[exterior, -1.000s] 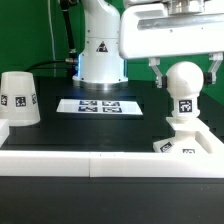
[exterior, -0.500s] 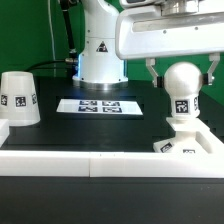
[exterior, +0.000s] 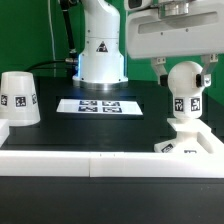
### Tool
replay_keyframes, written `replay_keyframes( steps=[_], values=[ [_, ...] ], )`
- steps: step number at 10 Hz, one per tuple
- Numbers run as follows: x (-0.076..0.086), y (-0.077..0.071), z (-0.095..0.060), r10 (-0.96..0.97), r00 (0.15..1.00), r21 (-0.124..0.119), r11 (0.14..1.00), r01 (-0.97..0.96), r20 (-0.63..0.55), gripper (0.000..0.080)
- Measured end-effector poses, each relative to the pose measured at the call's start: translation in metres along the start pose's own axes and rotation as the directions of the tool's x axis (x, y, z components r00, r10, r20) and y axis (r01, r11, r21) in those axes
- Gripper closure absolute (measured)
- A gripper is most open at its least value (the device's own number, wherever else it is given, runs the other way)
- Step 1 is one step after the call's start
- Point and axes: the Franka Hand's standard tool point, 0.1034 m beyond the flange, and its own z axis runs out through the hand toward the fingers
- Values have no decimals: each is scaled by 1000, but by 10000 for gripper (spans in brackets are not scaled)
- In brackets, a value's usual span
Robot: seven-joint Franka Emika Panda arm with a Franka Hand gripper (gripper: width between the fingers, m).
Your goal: Assemble lamp
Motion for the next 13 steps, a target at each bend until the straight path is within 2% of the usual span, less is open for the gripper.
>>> replay_keyframes(
  steps=[3,6,8,9,10,11,13],
  values=[
    [2,-3,4,195,980,-5,981,-195,44,223],
    [2,-7,7,285,957,-1,958,-286,60,223],
    [1,-8,7,239,969,1,971,-239,60,224],
    [0,-9,7,208,976,4,978,-209,55,126],
    [-4,-13,7,113,993,12,993,-113,47,108],
    [-8,-16,7,-76,997,16,997,76,28,108],
    [-9,-15,8,-245,969,17,970,244,28,101]
  ],
)
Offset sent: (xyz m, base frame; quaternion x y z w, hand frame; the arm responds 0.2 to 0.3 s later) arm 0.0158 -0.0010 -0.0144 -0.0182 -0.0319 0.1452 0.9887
